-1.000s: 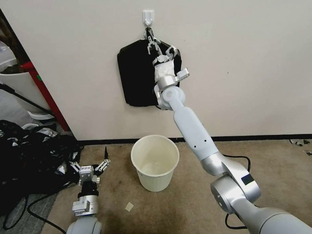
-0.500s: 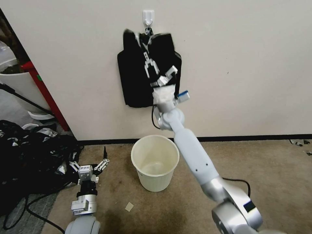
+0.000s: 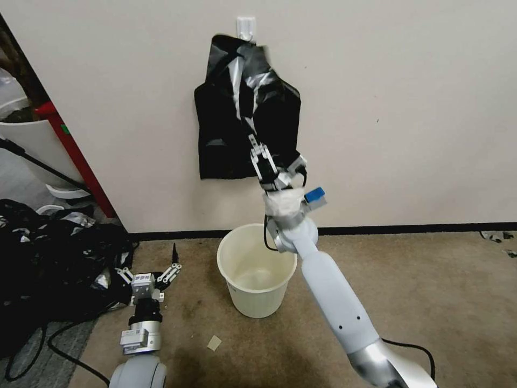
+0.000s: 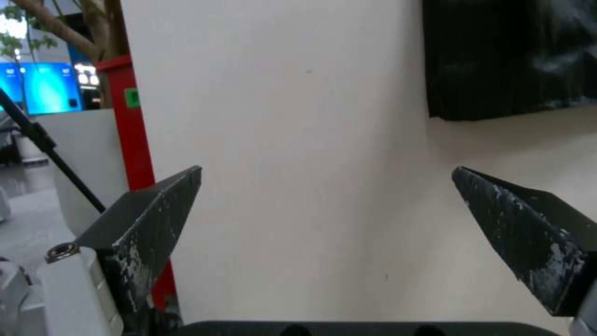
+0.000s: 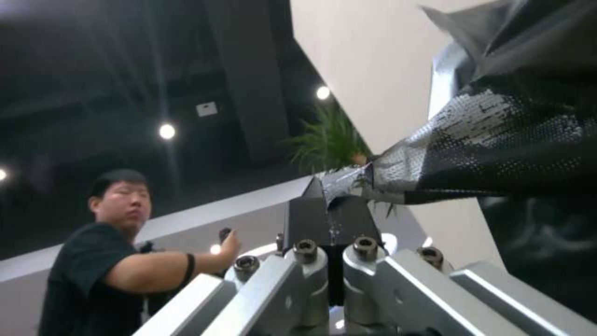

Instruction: Place a trash bag onto the trash bin.

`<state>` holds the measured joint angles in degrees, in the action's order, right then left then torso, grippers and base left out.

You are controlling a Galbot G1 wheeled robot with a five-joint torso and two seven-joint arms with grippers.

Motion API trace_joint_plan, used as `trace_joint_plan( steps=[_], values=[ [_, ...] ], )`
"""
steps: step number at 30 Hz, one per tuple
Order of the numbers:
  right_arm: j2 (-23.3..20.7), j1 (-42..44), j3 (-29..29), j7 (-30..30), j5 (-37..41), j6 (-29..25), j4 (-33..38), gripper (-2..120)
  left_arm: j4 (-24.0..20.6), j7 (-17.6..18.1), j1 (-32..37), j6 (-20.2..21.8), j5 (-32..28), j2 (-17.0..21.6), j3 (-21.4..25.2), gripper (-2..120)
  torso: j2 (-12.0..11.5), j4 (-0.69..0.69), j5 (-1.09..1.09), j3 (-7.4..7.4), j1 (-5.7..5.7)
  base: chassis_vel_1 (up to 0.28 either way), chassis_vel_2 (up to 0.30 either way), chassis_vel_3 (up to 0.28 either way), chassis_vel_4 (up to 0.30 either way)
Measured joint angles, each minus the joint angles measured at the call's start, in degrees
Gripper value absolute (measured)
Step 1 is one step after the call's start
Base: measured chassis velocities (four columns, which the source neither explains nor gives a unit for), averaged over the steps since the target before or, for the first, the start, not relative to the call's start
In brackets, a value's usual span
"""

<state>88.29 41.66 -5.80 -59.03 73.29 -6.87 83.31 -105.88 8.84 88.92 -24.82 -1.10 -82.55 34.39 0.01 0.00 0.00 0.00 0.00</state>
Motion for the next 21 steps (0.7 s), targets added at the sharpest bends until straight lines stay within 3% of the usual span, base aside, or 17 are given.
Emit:
trace_joint_plan(
  steps=[8,15,18,19,21],
  values=[
    [-1.06,1.73,-1.21,-5.86,-1.94,2.28,0.12,0,0.45,-0.01,-2.76,0.13,-2.21,1.09,-0.38,100,0.00,0.00,0.00,0.00,0.00,0.000,0.000,0.000,0.000],
    [-1.46,1.72,-2.02,-6.02,-3.32,2.07,-0.85,0,-0.19,-0.98,-5.39,0.15,-5.75,3.00,-1.70,100,0.00,0.00,0.00,0.00,0.00,0.000,0.000,0.000,0.000],
    [-1.56,0.82,-2.02,-2.25,-4.14,0.12,-1.32,0,-3.00,-4.92,-8.94,0.01,-14.53,6.66,-4.19,100,0.00,0.00,-0.02,0.01,0.00,0.000,0.000,0.000,0.000],
    [-1.56,0.82,-2.02,-2.25,-4.14,0.12,-1.32,0,-3.00,-4.92,-8.94,0.01,-14.53,6.66,-4.19,100,0.00,0.00,-0.02,0.01,0.00,0.000,0.000,0.000,0.000],
    [-1.58,-0.04,-1.74,1.70,-4.71,-1.70,-1.43,0,-5.69,-10.08,-13.06,-0.10,-21.82,12.28,-6.21,100,0.00,-0.01,-0.02,0.00,0.00,0.000,0.000,0.000,0.000]
  ],
)
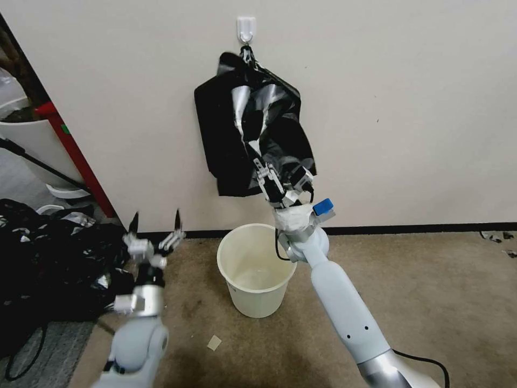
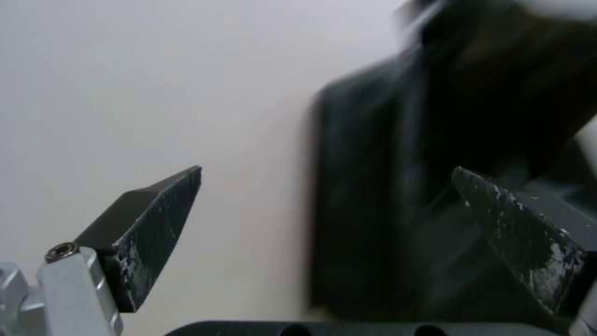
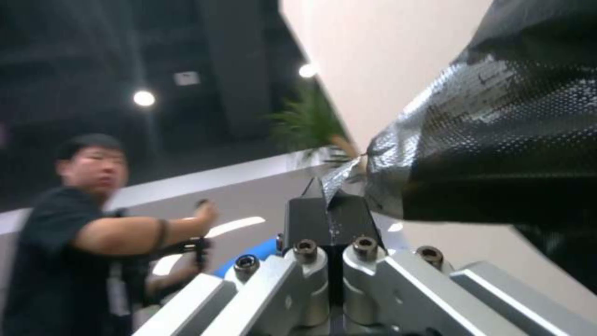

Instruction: Place a trash bag onto the trash bin.

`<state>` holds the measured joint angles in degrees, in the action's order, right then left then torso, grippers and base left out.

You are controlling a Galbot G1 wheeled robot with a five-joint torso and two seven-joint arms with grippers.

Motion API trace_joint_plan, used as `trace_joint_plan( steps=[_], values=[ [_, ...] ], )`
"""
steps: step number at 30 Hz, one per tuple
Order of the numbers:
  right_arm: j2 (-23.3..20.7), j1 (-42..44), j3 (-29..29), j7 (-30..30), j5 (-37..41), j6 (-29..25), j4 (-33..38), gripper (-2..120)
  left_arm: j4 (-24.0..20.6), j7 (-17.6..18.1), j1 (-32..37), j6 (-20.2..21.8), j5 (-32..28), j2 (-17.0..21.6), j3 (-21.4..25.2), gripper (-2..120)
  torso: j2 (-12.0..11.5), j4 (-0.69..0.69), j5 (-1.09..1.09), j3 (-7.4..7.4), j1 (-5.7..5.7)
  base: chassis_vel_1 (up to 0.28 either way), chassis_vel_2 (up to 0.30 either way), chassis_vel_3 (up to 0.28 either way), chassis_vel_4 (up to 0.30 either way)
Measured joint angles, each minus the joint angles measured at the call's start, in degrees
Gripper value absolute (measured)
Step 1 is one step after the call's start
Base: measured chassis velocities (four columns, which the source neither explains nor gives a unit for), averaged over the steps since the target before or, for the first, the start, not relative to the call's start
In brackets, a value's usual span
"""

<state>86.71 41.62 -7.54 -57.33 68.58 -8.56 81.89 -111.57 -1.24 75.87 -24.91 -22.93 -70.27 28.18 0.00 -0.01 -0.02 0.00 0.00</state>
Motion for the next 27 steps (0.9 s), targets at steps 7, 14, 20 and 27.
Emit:
trace_joint_plan(
  steps=[7,14,20,27],
  values=[
    [0.67,-1.28,0.84,7.81,-3.16,-4.24,0.65,0,-1.38,-3.47,-10.86,2.69,-11.78,16.86,-4.04,100,0.00,0.02,0.00,0.01,0.00,0.000,0.000,0.000,0.000],
    [1.31,-1.28,1.41,8.18,-6.81,-4.80,0.73,0,-1.98,-2.30,-26.02,12.14,-24.37,28.41,-9.60,100,-0.01,-0.01,0.01,0.00,0.00,0.000,0.000,0.000,0.000],
    [1.79,-1.23,1.81,7.94,-8.76,-5.44,-0.09,0,-2.77,0.14,-34.23,20.19,-28.08,32.87,-14.53,100,-0.01,0.01,0.01,0.01,0.00,0.000,0.000,0.000,0.000],
    [2.10,-0.99,2.12,7.06,-11.62,-6.01,-1.01,0,-0.79,0.45,-44.53,25.13,-22.21,34.47,-22.41,100,-0.01,0.01,0.01,0.00,0.00,0.000,0.000,0.000,0.000]
  ],
)
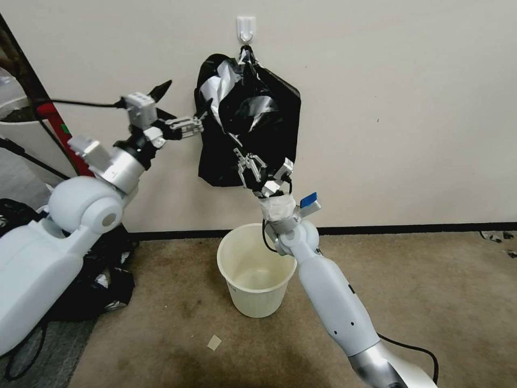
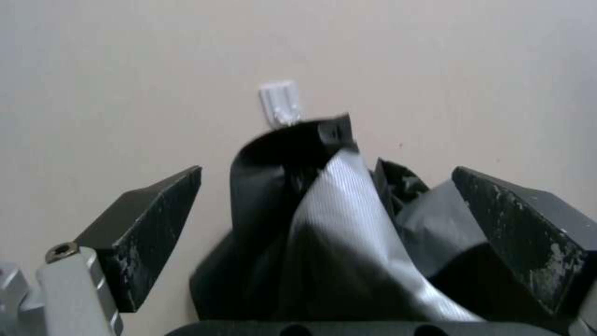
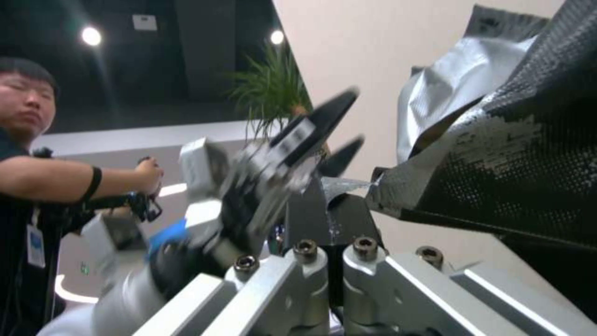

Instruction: Place a trash bag onto the trash bin.

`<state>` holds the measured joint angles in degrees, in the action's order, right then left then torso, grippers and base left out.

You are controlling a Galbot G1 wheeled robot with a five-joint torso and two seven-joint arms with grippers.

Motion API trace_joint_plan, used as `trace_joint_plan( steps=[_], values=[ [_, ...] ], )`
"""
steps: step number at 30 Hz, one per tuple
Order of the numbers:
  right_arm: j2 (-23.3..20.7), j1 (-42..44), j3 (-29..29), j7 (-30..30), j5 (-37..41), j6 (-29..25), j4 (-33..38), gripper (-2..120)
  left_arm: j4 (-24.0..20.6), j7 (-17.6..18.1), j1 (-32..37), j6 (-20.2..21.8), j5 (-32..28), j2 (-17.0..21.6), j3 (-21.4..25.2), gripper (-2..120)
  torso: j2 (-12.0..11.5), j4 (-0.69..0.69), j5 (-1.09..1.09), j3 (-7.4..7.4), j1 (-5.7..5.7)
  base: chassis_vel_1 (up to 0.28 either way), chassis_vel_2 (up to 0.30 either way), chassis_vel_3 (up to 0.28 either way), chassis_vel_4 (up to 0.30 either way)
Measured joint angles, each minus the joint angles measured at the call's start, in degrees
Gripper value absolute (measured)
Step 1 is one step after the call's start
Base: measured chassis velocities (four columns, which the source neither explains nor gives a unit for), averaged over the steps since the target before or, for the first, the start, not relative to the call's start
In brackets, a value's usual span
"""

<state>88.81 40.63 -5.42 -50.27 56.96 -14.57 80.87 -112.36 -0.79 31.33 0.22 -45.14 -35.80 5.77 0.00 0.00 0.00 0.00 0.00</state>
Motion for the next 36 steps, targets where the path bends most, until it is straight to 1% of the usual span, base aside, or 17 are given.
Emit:
trace_joint_plan(
  steps=[4,7,8,11,14,16,17,20,21,24,25,26,29,30,33,34,36],
  values=[
    [-0.05,0.07,0.02,-0.53,-0.91,-0.08,-0.16,0,1.85,-1.74,-3.46,-0.54,2.77,-0.34,-2.62,100,0.00,-0.01,0.00,0.00,0.00,0.000,0.000,0.000,0.000],
    [-0.06,0.11,0.06,-0.69,-1.33,-0.10,-0.09,0,4.51,-5.41,-6.37,-0.89,6.71,-0.15,-4.54,100,0.00,-0.01,0.00,0.00,0.00,0.000,0.000,0.000,0.000],
    [-0.06,0.11,0.06,-0.69,-1.33,-0.10,-0.09,0,4.51,-5.41,-6.37,-0.89,6.71,-0.15,-4.54,100,0.00,-0.01,0.00,0.00,0.00,0.000,0.000,0.000,0.000],
    [-0.09,0.02,0.03,-0.68,-1.36,-0.10,0.27,0,6.86,-9.80,-7.01,-0.30,10.48,0.45,-4.92,100,0.00,0.00,0.00,0.00,0.00,0.000,0.000,0.000,0.000],
    [-0.16,-0.10,-0.03,-0.64,-1.36,-0.10,0.35,0,7.74,-11.37,-6.99,-0.01,11.29,0.57,-5.00,98,0.00,0.00,0.00,0.00,0.00,0.000,0.000,0.000,0.000],
    [-0.20,-0.25,-0.06,-0.61,-1.36,-0.10,0.37,0,8.69,-12.83,-6.97,0.04,11.62,0.52,-5.15,89,0.00,0.00,0.00,0.00,0.00,0.000,0.000,0.000,0.000],
    [-0.20,-0.25,-0.06,-0.61,-1.36,-0.10,0.37,0,8.69,-12.83,-6.97,0.04,11.62,0.52,-5.15,89,0.00,0.00,0.00,0.00,0.00,0.000,0.000,0.000,0.000],
    [-0.07,-0.47,-0.09,-0.51,-1.37,-0.10,0.42,0,9.31,-13.91,-7.10,0.11,11.65,0.21,-5.27,77,0.00,0.00,0.00,0.00,0.00,0.000,0.000,0.000,0.000],
    [-0.07,-0.47,-0.09,-0.51,-1.37,-0.10,0.42,0,9.31,-13.91,-7.10,0.11,11.65,0.21,-5.27,77,0.00,0.00,0.00,0.00,0.00,0.000,0.000,0.000,0.000],
    [0.16,-0.63,-0.15,-0.31,-1.37,-0.09,0.42,0,9.73,-14.54,-7.27,0.17,11.65,-0.11,-5.28,63,0.00,0.00,0.00,0.00,0.00,0.000,0.000,0.000,0.000],
    [0.20,-0.64,-0.17,-0.27,-1.37,-0.10,0.42,0,9.85,-14.66,-7.29,0.20,11.65,-0.21,-5.28,58,0.00,0.00,0.00,0.00,0.00,0.000,0.000,0.000,0.000],
    [0.20,-0.64,-0.17,-0.27,-1.37,-0.10,0.42,0,9.85,-14.66,-7.29,0.20,11.65,-0.21,-5.28,58,0.00,0.00,0.00,0.00,0.00,0.000,0.000,0.000,0.000],
    [0.16,-0.58,-0.31,0.27,-1.37,-0.11,0.42,0,10.07,-14.75,-7.24,0.31,11.63,-0.75,-4.98,42,0.00,0.00,0.00,0.00,0.00,0.000,0.000,0.000,0.000],
    [0.16,-0.58,-0.31,0.27,-1.37,-0.11,0.42,0,10.07,-14.75,-7.24,0.31,11.63,-0.75,-4.98,42,0.00,0.00,0.00,0.00,0.00,0.000,0.000,0.000,0.000],
    [0.09,-0.38,-0.67,1.21,-1.01,-0.26,0.42,0,10.09,-14.65,-6.80,0.67,11.56,-1.48,-4.70,29,0.00,0.00,0.00,-0.01,0.00,0.000,0.000,0.000,0.000],
    [0.09,-0.38,-0.67,1.21,-1.01,-0.26,0.42,0,10.09,-14.65,-6.80,0.67,11.56,-1.48,-4.70,29,0.00,0.00,0.00,-0.01,0.00,0.000,0.000,0.000,0.000],
    [-0.08,-0.08,-0.90,1.65,-0.65,-0.42,0.42,0,10.09,-14.47,-6.57,1.17,11.47,-1.85,-4.53,19,0.00,0.00,0.00,0.00,0.00,0.000,0.000,0.000,0.000]
  ],
)
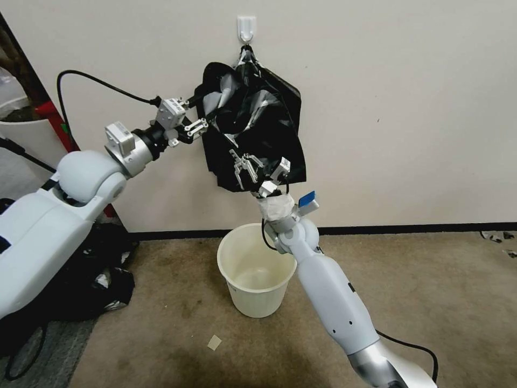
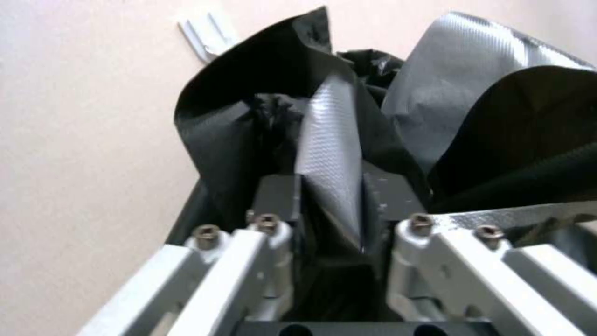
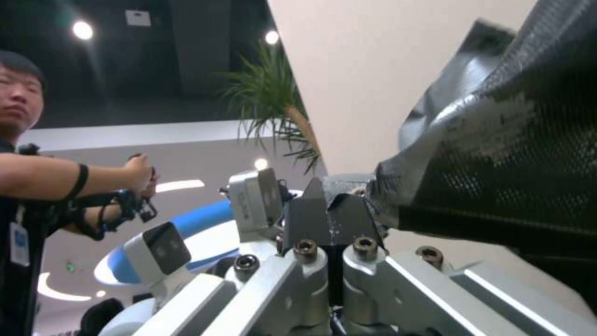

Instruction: Place a trash bag onto the trash bin.

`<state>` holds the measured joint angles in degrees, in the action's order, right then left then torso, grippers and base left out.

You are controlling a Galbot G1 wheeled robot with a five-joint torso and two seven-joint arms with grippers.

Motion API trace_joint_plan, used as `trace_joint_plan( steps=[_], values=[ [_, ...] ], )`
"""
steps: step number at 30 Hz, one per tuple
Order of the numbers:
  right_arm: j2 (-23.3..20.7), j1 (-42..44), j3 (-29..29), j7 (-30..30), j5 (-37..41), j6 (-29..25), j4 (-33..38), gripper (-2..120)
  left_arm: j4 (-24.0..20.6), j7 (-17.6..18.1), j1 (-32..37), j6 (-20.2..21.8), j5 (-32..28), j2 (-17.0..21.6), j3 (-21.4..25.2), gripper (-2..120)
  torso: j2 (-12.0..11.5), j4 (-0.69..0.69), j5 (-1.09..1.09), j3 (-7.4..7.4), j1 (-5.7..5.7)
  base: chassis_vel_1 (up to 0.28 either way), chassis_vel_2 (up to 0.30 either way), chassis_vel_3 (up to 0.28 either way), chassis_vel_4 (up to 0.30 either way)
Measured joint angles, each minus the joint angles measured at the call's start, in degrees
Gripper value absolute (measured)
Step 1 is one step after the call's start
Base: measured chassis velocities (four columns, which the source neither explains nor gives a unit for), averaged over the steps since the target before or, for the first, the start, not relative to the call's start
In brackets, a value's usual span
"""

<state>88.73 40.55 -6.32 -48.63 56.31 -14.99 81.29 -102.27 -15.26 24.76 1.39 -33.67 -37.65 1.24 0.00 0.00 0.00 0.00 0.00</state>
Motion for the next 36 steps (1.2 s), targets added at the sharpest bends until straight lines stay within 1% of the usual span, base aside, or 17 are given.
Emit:
trace_joint_plan(
  steps=[2,3,5,11,14,16,18,19,20,23,24,25,27,28,29,32,36],
  values=[
    [-0.42,0.53,-0.12,0.43,0.02,-0.26,0.16,0,0.00,0.28,0.24,0.39,-0.20,-0.44,0.38,11,0.00,0.00,0.00,0.00,0.00,0.000,0.000,0.000,0.000],
    [-0.42,0.53,-0.12,0.43,0.02,-0.26,0.16,0,0.00,0.28,0.24,0.39,-0.20,-0.44,0.38,11,0.00,0.00,0.00,0.00,0.00,0.000,0.000,0.000,0.000],
    [-1.01,1.41,-0.09,2.21,-0.26,-0.90,0.87,0,-0.11,0.89,0.65,0.47,-0.52,-0.95,0.74,2,0.00,0.00,0.00,0.00,0.00,0.000,0.000,0.000,0.000],
    [-3.11,4.83,-0.10,9.19,-2.07,-2.68,5.20,3,-0.98,2.45,1.89,0.28,-2.82,-2.41,1.41,0,0.00,0.01,0.01,0.00,0.00,0.000,0.000,0.000,0.000],
    [-6.42,9.59,-3.23,10.27,-5.49,-3.58,14.21,17,-1.00,2.67,3.00,-0.36,-3.29,-3.84,1.72,0,0.00,0.00,0.01,0.00,0.01,0.000,0.000,0.000,0.000],
    [-7.49,10.70,-4.36,10.63,-5.76,-3.60,17.03,22,-0.85,2.67,3.26,-0.71,-3.29,-4.22,1.76,0,0.00,-0.01,0.02,0.00,0.01,0.000,0.000,0.000,0.000],
    [-10.59,11.84,-6.72,13.52,-6.01,-3.34,22.20,32,-0.50,2.68,3.73,-1.12,-3.24,-5.01,1.80,0,0.00,-0.02,0.02,0.00,0.01,0.000,0.000,0.000,0.000],
    [-11.89,11.76,-7.43,16.27,-6.39,-2.80,23.97,35,-0.37,2.68,3.88,-1.23,-3.18,-5.36,1.80,0,0.00,-0.01,0.02,-0.01,0.01,0.000,0.000,0.000,0.000],
    [-11.89,11.76,-7.43,16.27,-6.39,-2.80,23.97,35,-0.37,2.68,3.88,-1.23,-3.18,-5.36,1.80,0,0.00,-0.01,0.02,-0.01,0.01,0.000,0.000,0.000,0.000],
    [-19.19,7.97,-7.20,33.34,-12.36,4.59,28.16,48,-0.02,2.66,3.98,-1.36,-3.06,-6.16,1.73,0,0.01,-0.01,0.02,-0.01,0.01,0.000,0.000,0.000,0.000],
    [-19.19,7.97,-7.20,33.34,-12.36,4.59,28.16,48,-0.02,2.66,3.98,-1.36,-3.06,-6.16,1.73,0,0.01,-0.01,0.02,-0.01,0.01,0.000,0.000,0.000,0.000],
    [-22.37,5.58,-5.64,40.12,-15.74,8.32,28.25,56,0.04,2.65,3.98,-1.37,-3.05,-6.35,1.63,0,0.01,-0.01,0.02,0.00,0.01,0.000,0.000,0.000,0.000],
    [-27.67,1.33,-2.21,46.47,-20.70,13.58,27.38,64,0.03,2.64,4.04,-1.38,-3.03,-6.57,1.52,0,0.01,0.00,0.03,0.00,0.01,0.000,0.000,0.000,0.000],
    [-30.20,-1.45,-0.01,48.09,-22.45,16.14,26.69,68,-0.06,2.64,4.20,-1.38,-3.03,-6.64,1.46,0,0.01,-0.01,0.03,0.00,0.01,0.000,0.000,0.000,0.000],
    [-30.20,-1.45,-0.01,48.09,-22.45,16.14,26.69,68,-0.06,2.64,4.20,-1.38,-3.03,-6.64,1.46,0,0.01,-0.01,0.03,0.00,0.01,0.000,0.000,0.000,0.000],
    [-34.60,-8.78,5.54,49.42,-22.70,21.57,25.68,82,-0.40,2.64,4.70,-1.38,-3.01,-6.65,1.45,0,0.01,-0.01,0.02,0.00,0.00,0.000,0.000,0.000,0.000],
    [-36.49,-14.77,9.81,48.80,-18.55,25.69,26.30,96,-0.54,2.64,5.31,-1.38,-2.94,-6.55,1.52,0,0.01,0.01,0.00,0.00,0.01,0.000,0.000,0.000,0.000]
  ],
)
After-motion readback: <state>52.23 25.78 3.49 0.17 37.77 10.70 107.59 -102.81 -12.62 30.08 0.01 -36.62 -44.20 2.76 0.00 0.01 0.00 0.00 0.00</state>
